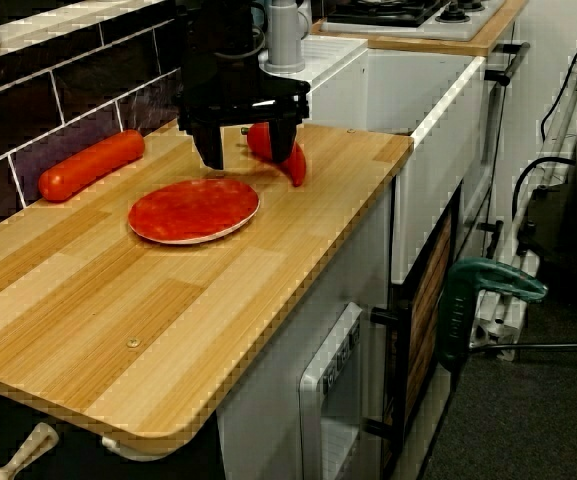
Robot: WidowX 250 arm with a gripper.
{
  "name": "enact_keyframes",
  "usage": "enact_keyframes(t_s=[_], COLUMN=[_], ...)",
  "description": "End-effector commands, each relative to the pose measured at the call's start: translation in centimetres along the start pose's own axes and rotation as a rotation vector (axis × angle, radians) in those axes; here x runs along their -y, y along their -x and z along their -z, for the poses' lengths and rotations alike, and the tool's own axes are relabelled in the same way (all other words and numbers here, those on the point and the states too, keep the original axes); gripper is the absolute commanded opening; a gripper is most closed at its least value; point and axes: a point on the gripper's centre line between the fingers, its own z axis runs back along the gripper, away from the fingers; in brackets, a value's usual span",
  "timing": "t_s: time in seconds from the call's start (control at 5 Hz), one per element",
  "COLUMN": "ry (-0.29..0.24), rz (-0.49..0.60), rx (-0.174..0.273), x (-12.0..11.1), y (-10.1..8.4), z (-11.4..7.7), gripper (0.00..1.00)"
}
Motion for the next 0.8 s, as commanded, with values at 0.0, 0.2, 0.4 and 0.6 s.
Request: enact_keyframes(t_s=[0.0,0.2,0.4,0.6], ry=[-0.065,-0.07,-0.072,-0.073], rz=[0.03,0.03,0.03,0.026], rx=[0.006,-0.002,-0.012,-0.02], x=[-0.6,-0.5,-0.7,-1.0], y=[-0.7,-0.8,-0.7,-0.5], z=[-1.4,-0.7,-0.1,0.4], gripper=[1.0,1.0,1.0,1.0])
